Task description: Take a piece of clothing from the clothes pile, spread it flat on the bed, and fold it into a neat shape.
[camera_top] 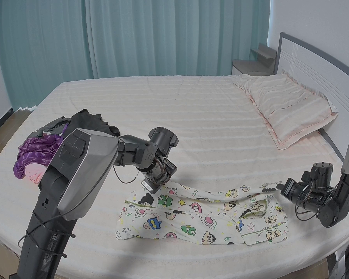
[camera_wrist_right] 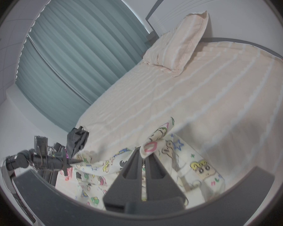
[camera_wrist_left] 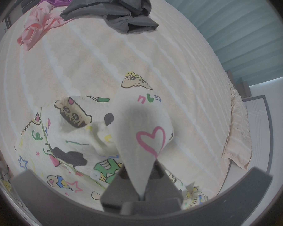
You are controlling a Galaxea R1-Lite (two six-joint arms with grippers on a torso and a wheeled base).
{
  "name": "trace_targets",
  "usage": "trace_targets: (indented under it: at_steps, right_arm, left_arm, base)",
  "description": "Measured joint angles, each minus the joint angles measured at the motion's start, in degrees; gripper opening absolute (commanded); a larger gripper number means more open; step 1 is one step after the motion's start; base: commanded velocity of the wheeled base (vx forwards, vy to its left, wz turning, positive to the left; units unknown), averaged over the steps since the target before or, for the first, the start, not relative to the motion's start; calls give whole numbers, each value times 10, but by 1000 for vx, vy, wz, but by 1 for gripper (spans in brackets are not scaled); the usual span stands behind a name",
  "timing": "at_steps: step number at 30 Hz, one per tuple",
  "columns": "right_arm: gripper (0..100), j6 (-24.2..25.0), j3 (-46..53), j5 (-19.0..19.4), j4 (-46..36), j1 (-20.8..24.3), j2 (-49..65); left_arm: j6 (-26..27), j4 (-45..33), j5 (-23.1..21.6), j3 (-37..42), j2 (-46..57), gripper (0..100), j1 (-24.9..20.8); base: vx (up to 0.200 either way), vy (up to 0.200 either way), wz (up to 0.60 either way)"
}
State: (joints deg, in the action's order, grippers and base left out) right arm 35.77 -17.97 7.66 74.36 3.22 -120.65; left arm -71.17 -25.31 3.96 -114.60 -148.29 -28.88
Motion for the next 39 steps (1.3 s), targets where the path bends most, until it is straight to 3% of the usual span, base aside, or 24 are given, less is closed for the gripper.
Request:
trace_targets:
  at_steps: [2, 3, 10, 18, 30, 39]
  right_arm:
    - [0, -4, 13, 0, 0, 3, -3]
    - [100, -6, 20, 0, 0, 5, -6]
    - [100, -16, 56, 0, 0, 9, -28]
    - [100, -17, 79, -6, 5, 7, -37]
    - [100, -10, 121, -70, 57, -5, -21]
    - [100, 38, 150, -82, 145, -12, -5]
  left_arm:
    - [0, 1, 0, 0, 4, 0, -2]
    - [-1, 3, 0, 0, 7, 100, -4]
    - [-2, 41, -2, 19, 25, 100, -6]
    - [-2, 83, -5, 121, 55, 100, -12]
    - [-1, 213, -14, 307, 188, 100, -9]
    - [16, 273, -113, 365, 263, 100, 58]
  base:
    - [0, 0, 0]
    - [0, 0, 0]
    - [0, 0, 0]
    - [0, 0, 0]
    - [0, 0, 0]
    - [0, 0, 0]
